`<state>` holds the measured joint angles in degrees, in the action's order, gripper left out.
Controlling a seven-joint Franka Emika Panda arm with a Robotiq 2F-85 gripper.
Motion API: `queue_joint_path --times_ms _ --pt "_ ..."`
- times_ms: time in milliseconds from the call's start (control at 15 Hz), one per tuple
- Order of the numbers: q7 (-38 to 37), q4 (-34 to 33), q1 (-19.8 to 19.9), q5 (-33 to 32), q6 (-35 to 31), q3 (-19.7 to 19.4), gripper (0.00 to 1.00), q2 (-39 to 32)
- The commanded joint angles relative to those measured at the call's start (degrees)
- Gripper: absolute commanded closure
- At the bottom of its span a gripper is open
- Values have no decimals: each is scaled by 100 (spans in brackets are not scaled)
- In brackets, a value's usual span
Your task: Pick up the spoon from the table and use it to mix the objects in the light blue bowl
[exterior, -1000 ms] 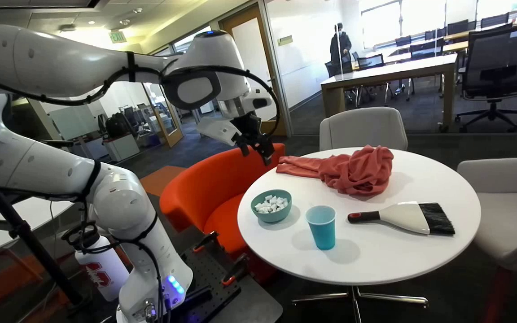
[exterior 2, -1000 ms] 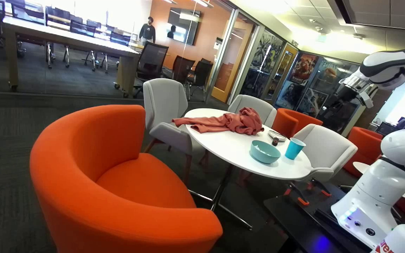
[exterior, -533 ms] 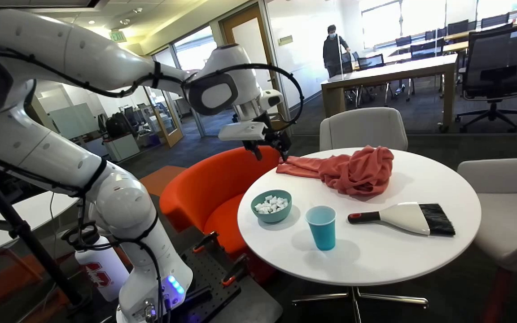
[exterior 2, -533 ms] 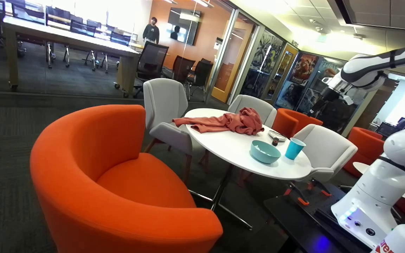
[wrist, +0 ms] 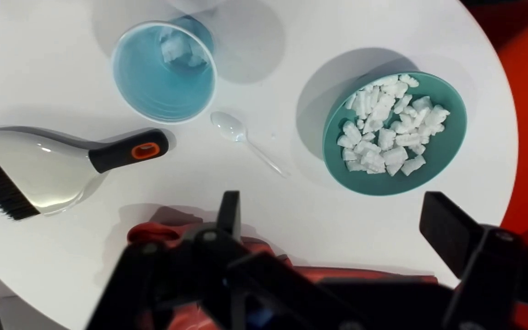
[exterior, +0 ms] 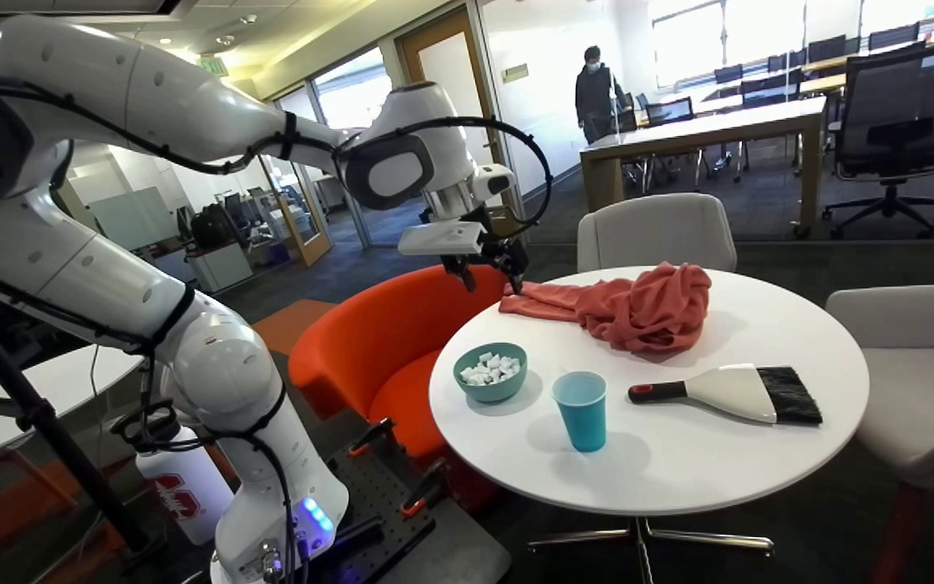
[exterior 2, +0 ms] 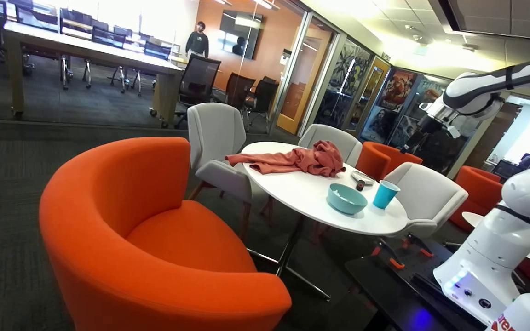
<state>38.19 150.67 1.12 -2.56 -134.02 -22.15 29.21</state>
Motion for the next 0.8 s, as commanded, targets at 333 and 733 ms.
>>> queue_joint_path --times_ms 333,733 --pt "1036 -1273 43 -12 8 199 0 -2135" --pt "1373 -2066 336 -82 -616 781 0 -3567"
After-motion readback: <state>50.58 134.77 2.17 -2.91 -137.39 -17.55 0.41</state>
